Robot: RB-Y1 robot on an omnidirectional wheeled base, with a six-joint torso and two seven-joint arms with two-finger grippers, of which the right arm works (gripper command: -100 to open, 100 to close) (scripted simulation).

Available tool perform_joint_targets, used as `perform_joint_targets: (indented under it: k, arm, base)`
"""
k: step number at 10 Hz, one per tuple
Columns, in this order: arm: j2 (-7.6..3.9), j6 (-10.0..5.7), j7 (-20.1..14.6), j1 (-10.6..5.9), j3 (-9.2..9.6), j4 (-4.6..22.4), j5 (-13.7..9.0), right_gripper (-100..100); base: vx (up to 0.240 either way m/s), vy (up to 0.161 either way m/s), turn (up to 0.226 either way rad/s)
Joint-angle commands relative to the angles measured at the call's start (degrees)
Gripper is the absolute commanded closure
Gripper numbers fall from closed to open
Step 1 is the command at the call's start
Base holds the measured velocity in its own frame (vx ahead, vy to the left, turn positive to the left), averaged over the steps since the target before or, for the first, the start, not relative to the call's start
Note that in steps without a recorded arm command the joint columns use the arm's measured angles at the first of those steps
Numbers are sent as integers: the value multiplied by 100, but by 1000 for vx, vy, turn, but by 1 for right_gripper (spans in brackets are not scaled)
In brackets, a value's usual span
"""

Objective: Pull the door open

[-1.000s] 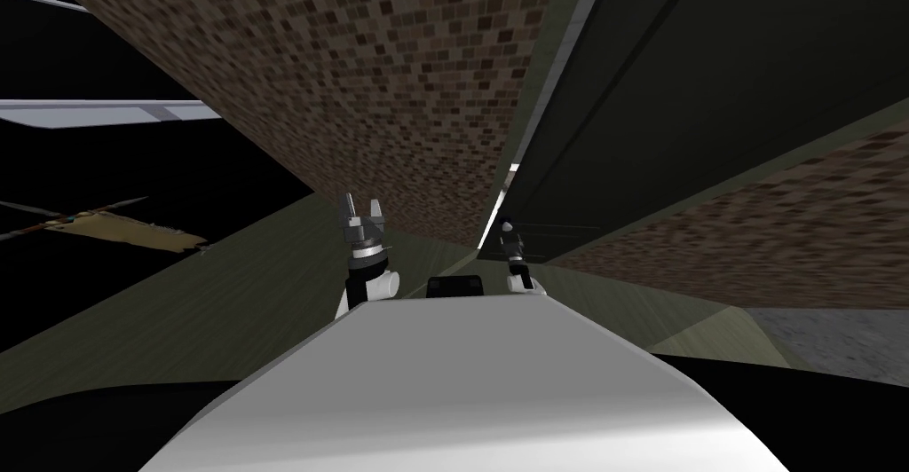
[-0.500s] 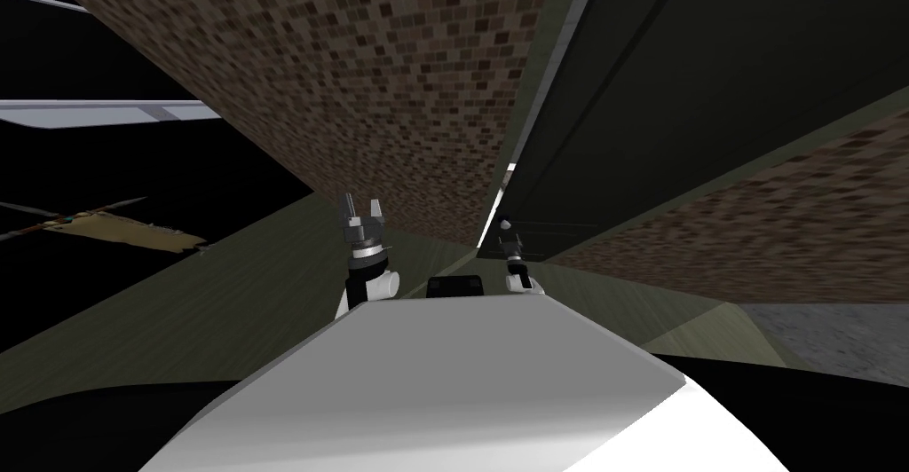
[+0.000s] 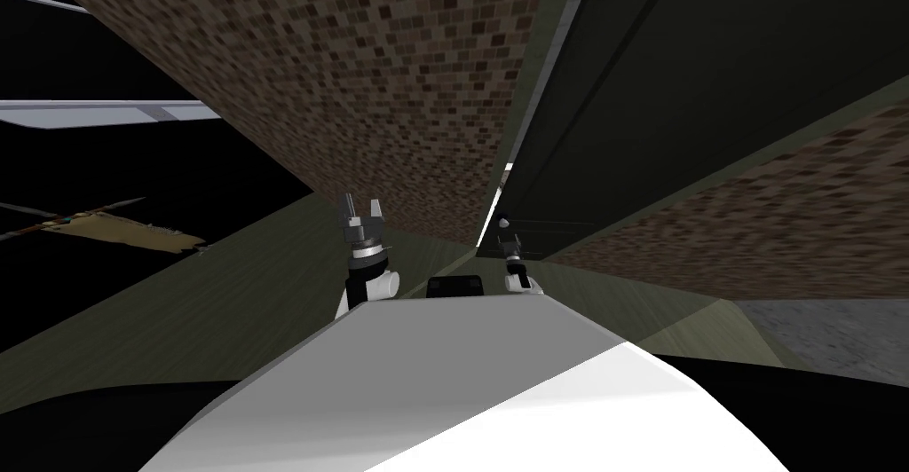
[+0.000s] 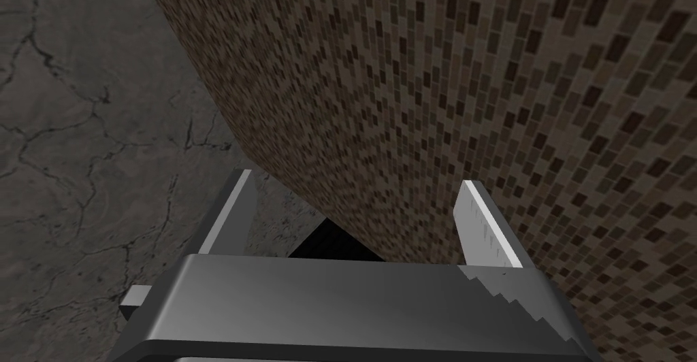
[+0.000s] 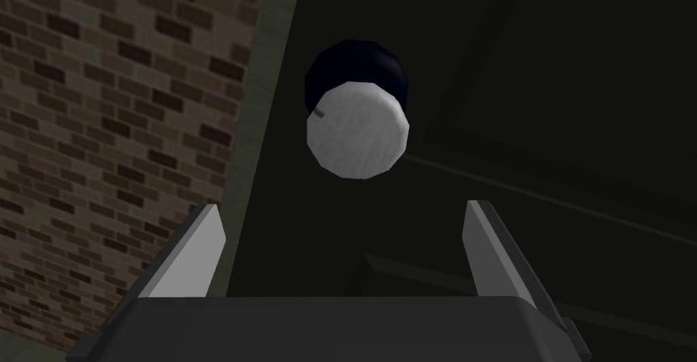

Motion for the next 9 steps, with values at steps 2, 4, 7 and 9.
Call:
perform_joint_targets:
  k: [2,4,7,9]
  arm:
    - [33,14,-418,-15,-23,4,62,-100]
    - [57,31,-668,-12,-37,-17,100,-100]
    - [99,63,-1090,-8,-61,-53,168,-100]
    - [136,90,-1452,-4,-82,-86,226,-100]
  base:
    - [-27,-7,-7]
    - [-31,-6,-11]
    - [-25,-12,-9]
    - [-18,-10,-11]
